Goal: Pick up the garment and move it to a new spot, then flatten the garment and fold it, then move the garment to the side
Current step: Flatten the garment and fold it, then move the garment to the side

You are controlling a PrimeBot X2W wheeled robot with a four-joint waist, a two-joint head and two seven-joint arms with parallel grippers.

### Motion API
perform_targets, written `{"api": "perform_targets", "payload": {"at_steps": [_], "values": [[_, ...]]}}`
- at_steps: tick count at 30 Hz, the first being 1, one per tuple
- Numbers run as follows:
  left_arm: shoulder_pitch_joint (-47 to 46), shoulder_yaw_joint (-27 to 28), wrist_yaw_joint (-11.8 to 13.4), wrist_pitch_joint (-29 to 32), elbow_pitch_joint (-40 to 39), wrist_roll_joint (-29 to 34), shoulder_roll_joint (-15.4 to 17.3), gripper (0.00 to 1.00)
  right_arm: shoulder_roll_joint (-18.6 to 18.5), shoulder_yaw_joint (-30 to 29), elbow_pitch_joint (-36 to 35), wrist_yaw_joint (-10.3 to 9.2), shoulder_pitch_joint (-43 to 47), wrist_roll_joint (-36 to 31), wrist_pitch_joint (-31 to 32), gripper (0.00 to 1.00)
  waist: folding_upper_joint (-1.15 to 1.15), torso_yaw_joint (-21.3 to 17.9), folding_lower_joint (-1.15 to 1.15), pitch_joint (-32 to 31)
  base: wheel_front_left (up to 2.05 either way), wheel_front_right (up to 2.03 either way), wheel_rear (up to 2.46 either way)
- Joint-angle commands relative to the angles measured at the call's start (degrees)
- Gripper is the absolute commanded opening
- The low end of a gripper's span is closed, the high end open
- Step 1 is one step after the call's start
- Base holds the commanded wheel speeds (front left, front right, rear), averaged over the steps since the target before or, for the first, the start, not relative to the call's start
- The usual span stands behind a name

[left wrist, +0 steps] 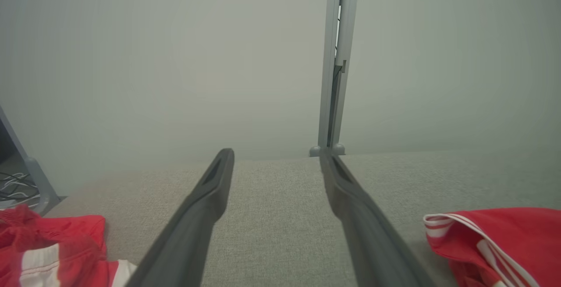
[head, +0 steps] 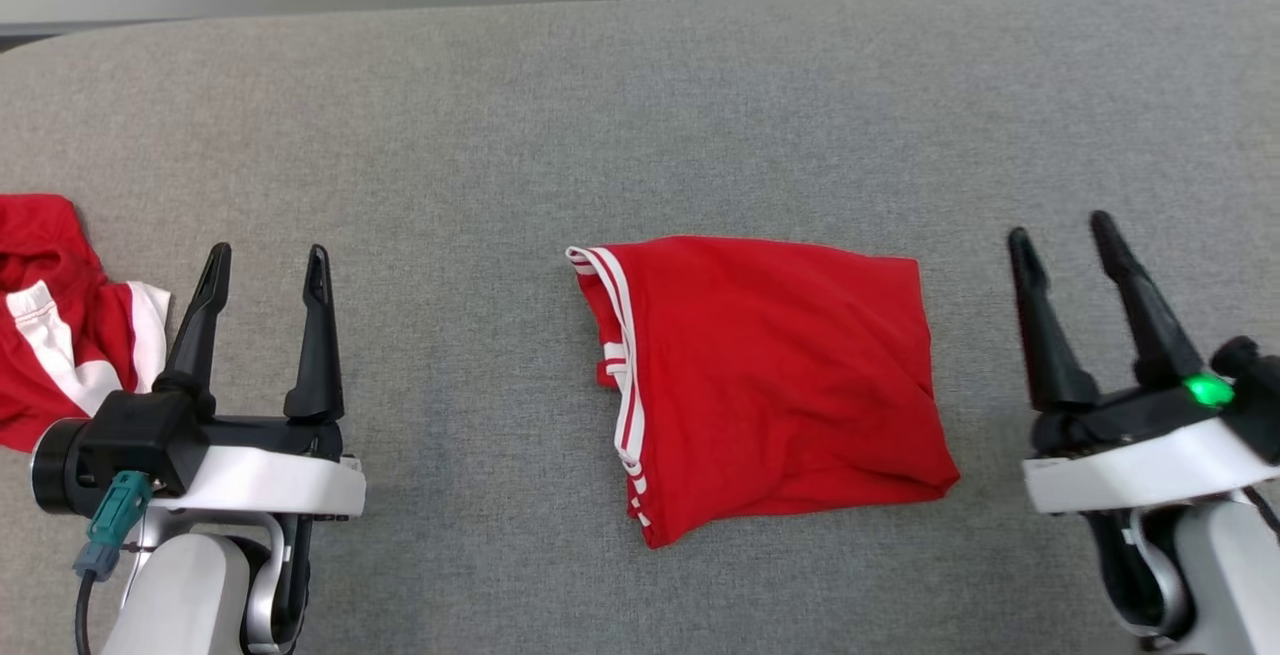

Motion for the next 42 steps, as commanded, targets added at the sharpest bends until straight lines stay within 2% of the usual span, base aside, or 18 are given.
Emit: {"api": "perform_targets", "payload": {"at_steps": [1,8,23,28,33,38,42], "values": [[0.68,0.48,0.15,-0.22,-0.21,0.09,0.36,1.00,-0.80,-1.40,-0.29,0.03,1.26,-0.87,0.52,1.00,0.00,-0.45,0.00,-0.76,0.00,0.00,0.00],[2.32,1.10,-0.69,-0.22,-0.24,-0.11,0.67,1.00,-2.53,-6.61,-0.07,0.03,5.81,-2.90,2.87,1.00,0.00,-0.95,0.00,-2.57,0.00,0.00,0.00],[3.70,1.52,-2.06,-0.20,0.08,0.01,1.90,1.00,-2.08,-6.51,0.83,0.03,7.85,-1.46,4.66,1.00,0.00,-0.22,0.00,-3.93,0.00,0.00,0.00],[2.49,0.54,-2.06,-0.21,-0.04,0.51,1.34,1.00,-3.54,-3.80,4.50,0.03,5.79,-0.03,6.62,1.00,0.00,2.16,0.00,-3.03,0.00,0.00,0.00],[1.68,-0.41,-2.30,-0.21,0.09,0.92,0.28,1.00,-4.65,0.55,11.48,0.03,2.41,2.38,7.47,1.00,0.00,5.17,0.00,-2.00,0.00,0.00,0.00],[1.08,-1.31,-2.69,-0.21,0.13,1.35,-0.85,1.00,-4.25,5.66,19.23,0.03,-1.01,5.63,8.44,1.00,0.00,7.53,0.00,-0.93,0.00,0.00,0.00],[0.74,-1.01,-2.89,-0.21,-0.13,1.67,-1.29,1.00,-4.21,10.20,22.47,0.03,-1.86,9.08,9.55,1.00,0.00,8.87,0.00,-0.53,0.00,0.00,0.00]]}}
